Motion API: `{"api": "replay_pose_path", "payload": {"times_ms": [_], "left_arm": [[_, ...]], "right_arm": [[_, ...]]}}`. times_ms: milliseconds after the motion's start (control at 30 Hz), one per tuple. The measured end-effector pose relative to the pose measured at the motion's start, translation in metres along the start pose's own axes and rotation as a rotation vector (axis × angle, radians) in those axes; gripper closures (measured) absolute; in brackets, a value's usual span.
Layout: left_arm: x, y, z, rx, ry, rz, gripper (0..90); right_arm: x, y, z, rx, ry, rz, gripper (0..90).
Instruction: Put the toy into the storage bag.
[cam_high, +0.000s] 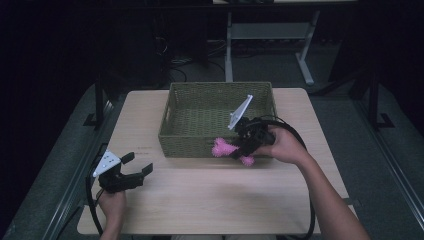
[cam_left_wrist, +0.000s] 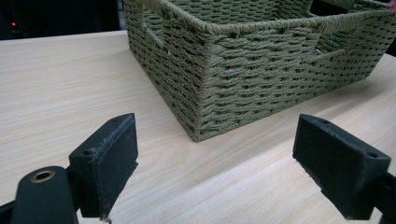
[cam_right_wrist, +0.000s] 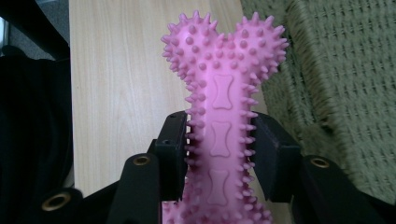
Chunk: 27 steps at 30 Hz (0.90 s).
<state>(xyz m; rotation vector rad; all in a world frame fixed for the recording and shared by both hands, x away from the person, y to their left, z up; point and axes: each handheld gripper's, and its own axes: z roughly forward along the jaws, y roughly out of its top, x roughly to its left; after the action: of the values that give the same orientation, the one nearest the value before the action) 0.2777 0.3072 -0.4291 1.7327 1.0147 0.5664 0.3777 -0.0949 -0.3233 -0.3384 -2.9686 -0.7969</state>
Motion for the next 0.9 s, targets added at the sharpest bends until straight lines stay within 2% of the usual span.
{"api": "replay_pose_path", "payload": {"times_ms": [200,600,900], "left_arm": [[0.0,0.0,-0.001,0.002,0.002,0.001,13.6],[0.0,0.0,0.0,-0.002,-0.002,-0.004,13.6],[0.0,0.0,0.0,0.0,-0.001,-0.002,13.6]], "right_arm": [[-0.01,0.007,-0.011,-0.009,-0.003,0.005,57.6],[-0.025,0.015,-0.018,0.017,-0.015,0.011,57.6],[-0.039,0.023,-0.029,-0.006,-0.012,0.024,57.6]]}}
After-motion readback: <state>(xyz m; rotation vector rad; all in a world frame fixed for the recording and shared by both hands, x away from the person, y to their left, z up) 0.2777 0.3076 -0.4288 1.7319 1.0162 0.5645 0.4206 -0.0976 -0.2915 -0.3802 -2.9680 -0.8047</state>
